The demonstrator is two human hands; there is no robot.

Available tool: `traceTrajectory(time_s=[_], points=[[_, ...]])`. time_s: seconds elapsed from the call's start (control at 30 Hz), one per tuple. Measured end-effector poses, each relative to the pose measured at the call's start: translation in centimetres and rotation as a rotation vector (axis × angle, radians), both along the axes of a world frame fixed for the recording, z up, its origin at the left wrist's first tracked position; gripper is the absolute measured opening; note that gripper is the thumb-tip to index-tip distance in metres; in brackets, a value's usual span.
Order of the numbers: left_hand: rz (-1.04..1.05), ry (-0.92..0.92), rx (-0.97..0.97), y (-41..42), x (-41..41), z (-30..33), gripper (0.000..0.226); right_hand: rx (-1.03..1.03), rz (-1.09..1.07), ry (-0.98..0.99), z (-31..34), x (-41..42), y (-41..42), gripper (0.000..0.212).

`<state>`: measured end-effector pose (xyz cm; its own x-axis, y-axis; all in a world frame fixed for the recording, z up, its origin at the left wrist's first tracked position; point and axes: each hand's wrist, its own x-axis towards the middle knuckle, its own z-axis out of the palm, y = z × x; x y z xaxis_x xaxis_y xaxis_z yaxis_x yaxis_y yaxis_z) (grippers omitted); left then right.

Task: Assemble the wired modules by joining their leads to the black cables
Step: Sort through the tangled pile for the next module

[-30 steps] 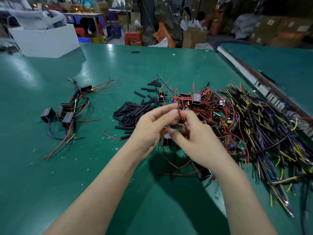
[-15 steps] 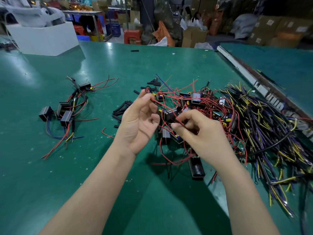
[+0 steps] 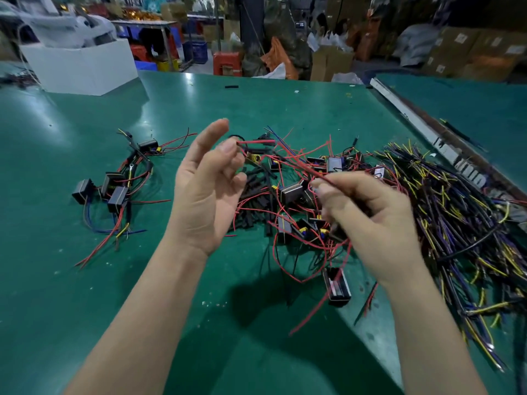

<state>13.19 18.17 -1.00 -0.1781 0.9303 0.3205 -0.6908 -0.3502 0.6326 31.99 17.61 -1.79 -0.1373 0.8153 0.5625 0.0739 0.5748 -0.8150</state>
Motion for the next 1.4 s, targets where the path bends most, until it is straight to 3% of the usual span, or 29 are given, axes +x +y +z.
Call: traceTrajectory(time_s=[0.07,0.17,0.23,0.43,0.53,0.67,0.77,0.9,1.03,1.13,1.23,1.3,1.4], points=[[0.012,0.132,-0.02,-0.5,-0.1,-0.4,0.021,0.064,-0.041,-0.181,-0.6,-1.5,-0.5,0.009],[0.064,0.424,-0.044,-1.1,0.8,-1.9,0.021,0.141,-0.159,-0.605,-2.4,-3.8,-0.7,0.032],[0.117,0.568,-0.027,-1.2,1.5,-2.7,0.022,0.076,-0.122,-0.707,-3.4,-4.8,-0.7,0.036],[0.187,0.377,-0.289,-0.1,1.6,-4.5,0.02,-0.062,-0.136,-0.499,-4.1,-4.7,-0.2,0.019],[0.132,0.508,-0.382,-0.2,1.6,-5.0,0.015,-0.168,-0.096,-0.403,-4.0,-4.3,0.0,0.012],[0.177,0.703,-0.244,-0.5,1.7,-4.9,0.005,-0.269,-0.04,-0.275,-3.8,-3.8,0.2,0.018],[0.237,0.834,-0.082,-0.6,1.4,-4.8,0.005,-0.331,0.001,-0.037,-3.3,-3.8,0.4,0.013],[0.379,1.11,0.128,-0.8,1.5,-5.0,0.013,-0.309,0.051,0.102,-3.0,-3.4,0.6,0.013],[0.355,0.947,0.097,-0.8,1.6,-4.9,0.01,-0.286,-0.052,0.184,-2.7,-2.6,0.9,0.009],[0.333,0.58,0.015,-0.9,1.2,-3.8,0.012,-0.303,-0.138,0.43,-1.8,-1.2,1.3,0.005],[0.12,0.135,-0.055,-0.9,0.0,-2.6,0.017,-0.326,-0.123,0.679,-1.0,0.0,1.7,0.005],[0.004,0.008,-0.06,-1.0,-0.5,-2.4,0.004,-0.354,-0.088,0.774,-0.7,0.1,1.8,0.011],[-0.149,-0.088,-0.04,-1.3,-0.4,-2.3,0.017,-0.439,0.05,0.914,-0.3,-0.2,1.7,0.014]])
